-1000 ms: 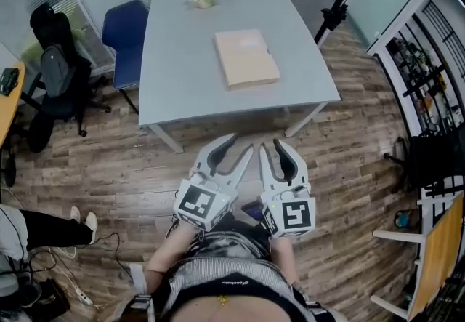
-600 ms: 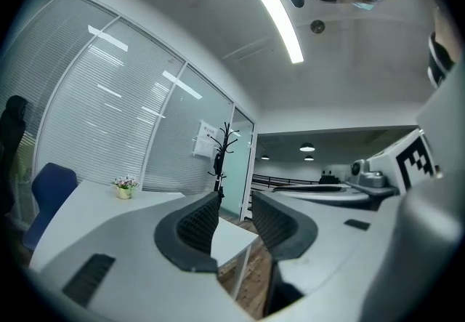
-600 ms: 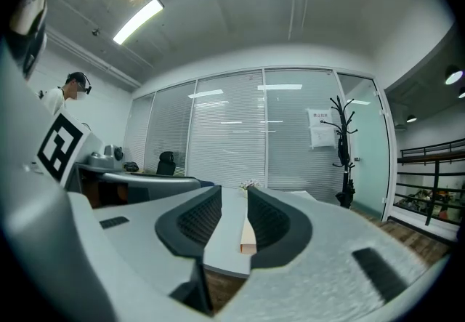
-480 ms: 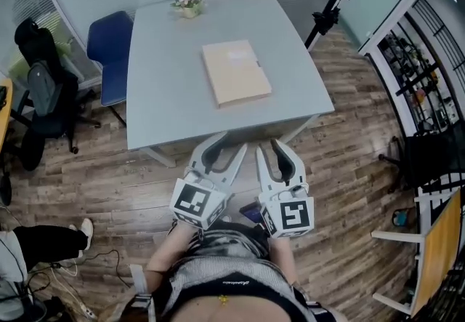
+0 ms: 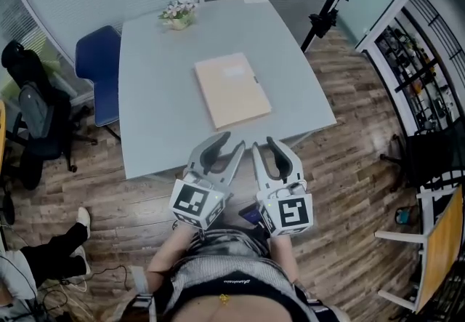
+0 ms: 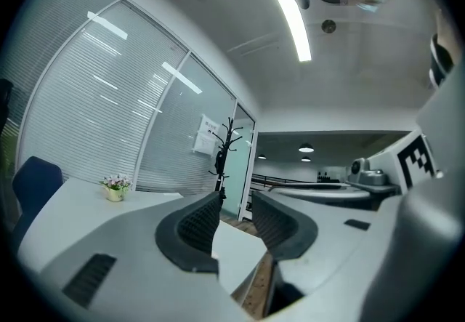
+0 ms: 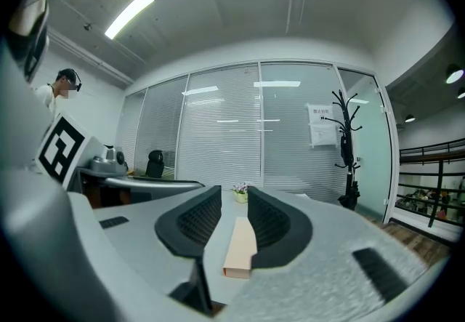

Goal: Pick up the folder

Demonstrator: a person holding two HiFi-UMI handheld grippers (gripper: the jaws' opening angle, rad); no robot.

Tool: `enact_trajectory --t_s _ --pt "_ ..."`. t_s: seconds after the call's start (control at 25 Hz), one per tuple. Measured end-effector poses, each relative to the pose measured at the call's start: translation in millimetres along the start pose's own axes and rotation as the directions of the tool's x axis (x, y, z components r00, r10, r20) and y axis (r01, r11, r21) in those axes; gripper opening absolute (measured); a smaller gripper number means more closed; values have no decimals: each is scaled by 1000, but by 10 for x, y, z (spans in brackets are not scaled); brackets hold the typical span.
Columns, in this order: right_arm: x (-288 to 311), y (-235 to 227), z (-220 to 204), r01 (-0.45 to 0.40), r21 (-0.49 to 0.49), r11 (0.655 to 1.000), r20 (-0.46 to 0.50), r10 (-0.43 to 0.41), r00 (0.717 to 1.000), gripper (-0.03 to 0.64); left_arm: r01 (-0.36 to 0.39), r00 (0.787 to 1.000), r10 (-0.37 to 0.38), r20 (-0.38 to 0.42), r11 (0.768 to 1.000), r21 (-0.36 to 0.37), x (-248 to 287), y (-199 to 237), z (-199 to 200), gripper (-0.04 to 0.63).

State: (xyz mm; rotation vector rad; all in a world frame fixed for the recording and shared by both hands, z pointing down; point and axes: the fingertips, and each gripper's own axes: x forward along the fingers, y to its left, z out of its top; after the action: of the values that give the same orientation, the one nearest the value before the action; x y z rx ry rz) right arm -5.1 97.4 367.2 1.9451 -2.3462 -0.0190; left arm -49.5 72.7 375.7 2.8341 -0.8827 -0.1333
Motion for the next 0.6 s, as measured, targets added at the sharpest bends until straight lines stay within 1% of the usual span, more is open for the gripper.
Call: enact_trajectory --t_s 0.32,0.6 --pt "472 -151 -16 18 -3 1000 -5 -18 1000 117 2 1000 -2 4 1000 6 300 397 41 130" --pt "834 -181 -65 17 10 1000 -8 -17 1000 117 13 1000 -13 -6 1000 6 492 692 41 130"
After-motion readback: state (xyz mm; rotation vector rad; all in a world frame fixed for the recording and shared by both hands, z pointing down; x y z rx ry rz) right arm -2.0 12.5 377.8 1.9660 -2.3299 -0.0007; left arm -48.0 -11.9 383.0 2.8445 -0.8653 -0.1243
